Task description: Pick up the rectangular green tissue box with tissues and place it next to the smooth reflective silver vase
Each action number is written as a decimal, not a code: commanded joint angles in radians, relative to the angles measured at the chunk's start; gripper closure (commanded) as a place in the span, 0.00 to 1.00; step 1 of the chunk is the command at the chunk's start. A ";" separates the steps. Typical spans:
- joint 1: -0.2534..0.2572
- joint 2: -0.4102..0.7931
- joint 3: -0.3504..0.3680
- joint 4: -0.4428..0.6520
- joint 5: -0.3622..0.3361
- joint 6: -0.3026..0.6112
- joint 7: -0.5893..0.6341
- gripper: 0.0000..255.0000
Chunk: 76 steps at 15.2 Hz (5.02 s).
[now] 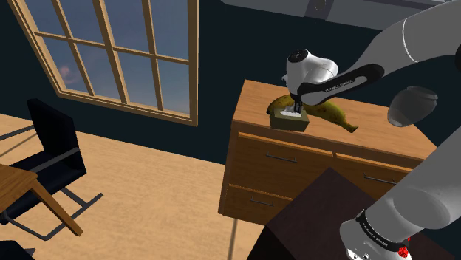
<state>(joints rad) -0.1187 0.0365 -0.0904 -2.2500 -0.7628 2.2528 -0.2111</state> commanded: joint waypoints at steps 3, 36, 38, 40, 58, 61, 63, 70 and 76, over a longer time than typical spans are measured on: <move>0.001 0.003 0.001 -0.002 0.001 0.001 0.002 1.00; 0.023 -0.163 0.021 0.201 0.132 -0.311 -0.233 1.00; 0.024 -0.168 0.023 0.221 0.137 -0.332 -0.247 1.00; 0.025 -0.172 0.024 0.242 0.142 -0.354 -0.260 1.00; 0.033 -0.169 0.036 0.474 0.175 -0.553 -0.377 1.00; 0.034 -0.161 0.038 0.521 0.178 -0.587 -0.396 1.00; 0.035 -0.155 0.039 0.553 0.179 -0.610 -0.409 1.00; 0.002 -0.245 -0.007 0.476 0.171 -0.579 -0.481 1.00; -0.046 -0.366 -0.088 0.351 0.148 -0.506 -0.580 1.00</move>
<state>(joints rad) -0.1569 -0.3064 -0.1642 -1.8781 -0.6103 1.7360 -0.7721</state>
